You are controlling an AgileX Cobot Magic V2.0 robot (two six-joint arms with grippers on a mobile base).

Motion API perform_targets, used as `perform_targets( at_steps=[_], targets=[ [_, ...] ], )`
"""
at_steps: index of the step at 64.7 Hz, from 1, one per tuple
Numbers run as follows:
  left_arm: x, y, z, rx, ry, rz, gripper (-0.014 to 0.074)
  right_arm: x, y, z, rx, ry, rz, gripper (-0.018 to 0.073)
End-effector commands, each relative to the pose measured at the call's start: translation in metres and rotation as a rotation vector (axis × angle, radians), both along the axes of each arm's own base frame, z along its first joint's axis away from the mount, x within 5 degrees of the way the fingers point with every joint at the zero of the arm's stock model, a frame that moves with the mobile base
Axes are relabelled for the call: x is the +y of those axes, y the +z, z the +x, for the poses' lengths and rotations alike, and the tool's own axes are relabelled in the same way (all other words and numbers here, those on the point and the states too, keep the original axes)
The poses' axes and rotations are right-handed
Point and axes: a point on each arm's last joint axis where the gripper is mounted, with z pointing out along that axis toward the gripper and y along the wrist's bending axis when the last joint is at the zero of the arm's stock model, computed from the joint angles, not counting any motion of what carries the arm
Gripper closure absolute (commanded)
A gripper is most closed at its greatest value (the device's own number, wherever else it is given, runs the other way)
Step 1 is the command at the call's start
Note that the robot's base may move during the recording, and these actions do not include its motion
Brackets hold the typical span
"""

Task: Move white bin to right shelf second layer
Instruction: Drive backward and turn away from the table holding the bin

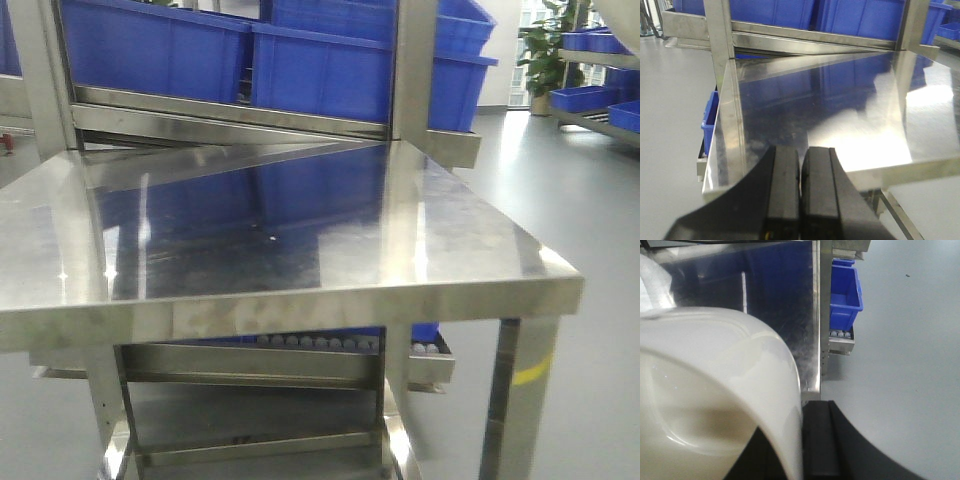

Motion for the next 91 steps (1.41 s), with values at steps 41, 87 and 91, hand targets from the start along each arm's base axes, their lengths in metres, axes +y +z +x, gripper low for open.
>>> perform_targets(
  at_steps=[41, 87, 91],
  targets=[
    [-0.0004, -0.0006, 0.0004, -0.071, -0.006, -0.02, 0.0512, 0.0002, 0.016, 0.0029, -0.107, -0.004, 0.024, 0.0501],
    [-0.0004, -0.0006, 0.0004, -0.071, -0.006, -0.02, 0.0512, 0.0002, 0.016, 0.0029, -0.107, -0.004, 0.024, 0.0501],
    [-0.0004, -0.0006, 0.0004, -0.071, -0.006, -0.02, 0.0512, 0.0002, 0.016, 0.0029, -0.107, -0.004, 0.024, 0.0501]
  ],
)
